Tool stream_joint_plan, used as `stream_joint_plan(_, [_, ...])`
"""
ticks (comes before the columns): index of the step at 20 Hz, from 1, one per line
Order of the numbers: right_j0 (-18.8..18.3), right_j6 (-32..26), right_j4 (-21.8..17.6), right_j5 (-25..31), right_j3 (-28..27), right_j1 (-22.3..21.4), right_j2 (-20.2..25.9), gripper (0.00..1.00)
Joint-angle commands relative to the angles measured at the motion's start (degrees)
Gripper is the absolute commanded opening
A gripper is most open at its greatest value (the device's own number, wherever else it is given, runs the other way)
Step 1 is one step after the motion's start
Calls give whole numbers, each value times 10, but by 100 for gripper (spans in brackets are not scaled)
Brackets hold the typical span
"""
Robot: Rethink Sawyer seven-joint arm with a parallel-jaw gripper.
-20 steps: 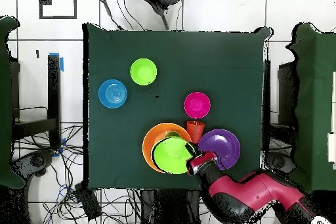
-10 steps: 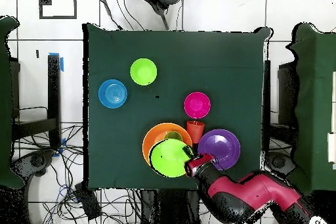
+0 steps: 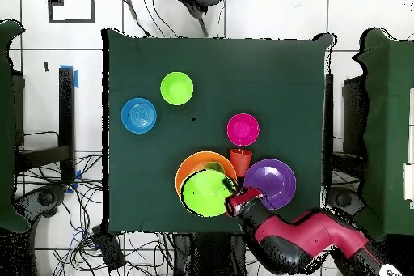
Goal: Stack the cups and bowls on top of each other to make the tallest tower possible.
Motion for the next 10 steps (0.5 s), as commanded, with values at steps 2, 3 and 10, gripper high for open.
stream_joint_plan(2, [12,-171,-13,68,-39,31,19,0])
stream_joint_plan(3, [10,-178,-13,70,-40,33,19,0])
stream_joint_plan(10, [-1,-237,-10,93,-54,31,16,0])
